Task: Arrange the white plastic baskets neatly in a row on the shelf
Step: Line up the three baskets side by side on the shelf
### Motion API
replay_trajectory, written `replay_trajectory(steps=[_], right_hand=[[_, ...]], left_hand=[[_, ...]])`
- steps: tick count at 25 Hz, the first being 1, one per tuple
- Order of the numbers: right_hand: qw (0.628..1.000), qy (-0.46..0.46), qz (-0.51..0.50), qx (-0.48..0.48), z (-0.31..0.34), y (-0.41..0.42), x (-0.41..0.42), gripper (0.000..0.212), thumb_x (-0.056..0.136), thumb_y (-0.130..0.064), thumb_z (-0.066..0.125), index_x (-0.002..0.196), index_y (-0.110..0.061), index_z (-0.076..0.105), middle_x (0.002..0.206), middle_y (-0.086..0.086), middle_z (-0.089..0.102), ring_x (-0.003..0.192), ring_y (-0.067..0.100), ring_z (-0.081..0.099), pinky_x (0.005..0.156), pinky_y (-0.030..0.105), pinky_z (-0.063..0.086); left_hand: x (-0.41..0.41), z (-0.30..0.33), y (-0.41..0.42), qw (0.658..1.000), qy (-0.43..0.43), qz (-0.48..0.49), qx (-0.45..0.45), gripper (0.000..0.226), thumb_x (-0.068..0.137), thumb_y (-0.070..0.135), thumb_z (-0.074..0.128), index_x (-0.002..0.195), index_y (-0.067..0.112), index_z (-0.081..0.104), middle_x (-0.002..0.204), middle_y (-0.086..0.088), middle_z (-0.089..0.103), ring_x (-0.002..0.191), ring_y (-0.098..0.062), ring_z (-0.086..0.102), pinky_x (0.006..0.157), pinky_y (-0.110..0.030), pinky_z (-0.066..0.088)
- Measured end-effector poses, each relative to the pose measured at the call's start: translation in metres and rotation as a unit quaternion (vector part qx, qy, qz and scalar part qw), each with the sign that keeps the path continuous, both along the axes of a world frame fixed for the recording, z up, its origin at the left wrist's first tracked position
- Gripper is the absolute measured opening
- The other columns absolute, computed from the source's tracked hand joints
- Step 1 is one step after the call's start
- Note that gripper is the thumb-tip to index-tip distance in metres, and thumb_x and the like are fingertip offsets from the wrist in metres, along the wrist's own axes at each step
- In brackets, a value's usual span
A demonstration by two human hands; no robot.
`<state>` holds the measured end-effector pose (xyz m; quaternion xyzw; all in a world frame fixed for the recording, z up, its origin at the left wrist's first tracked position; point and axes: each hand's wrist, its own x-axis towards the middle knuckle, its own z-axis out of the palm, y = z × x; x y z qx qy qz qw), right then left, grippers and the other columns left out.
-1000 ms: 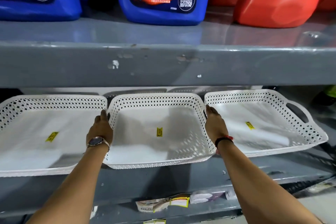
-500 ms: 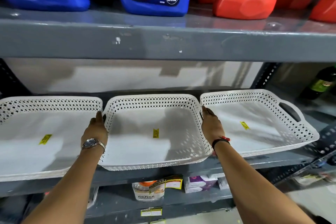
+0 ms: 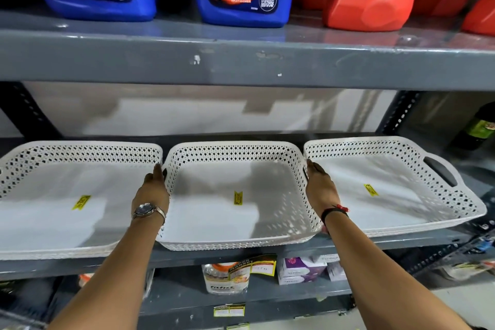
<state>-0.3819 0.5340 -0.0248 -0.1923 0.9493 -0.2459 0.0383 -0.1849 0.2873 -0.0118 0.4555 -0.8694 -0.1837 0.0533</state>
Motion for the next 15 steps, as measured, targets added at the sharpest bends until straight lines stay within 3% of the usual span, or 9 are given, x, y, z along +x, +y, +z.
replay_trajectory(steps=[15], right_hand=[[1.000,0.004,0.013,0.027,0.0054,-0.0018,0.0013,0.067,0.085,0.015,0.028,0.146,-0.011,0.020,0.152,0.009,0.030,0.137,0.026,0.034,0.108,0.033,0.035]], left_hand=[[-0.0031,-0.0044,-0.0056,1.000,0.002,0.020,0.008,0.059,0.095,0.005,0.029,0.150,0.016,0.010,0.138,-0.023,0.042,0.121,-0.044,0.049,0.099,-0.048,0.041]])
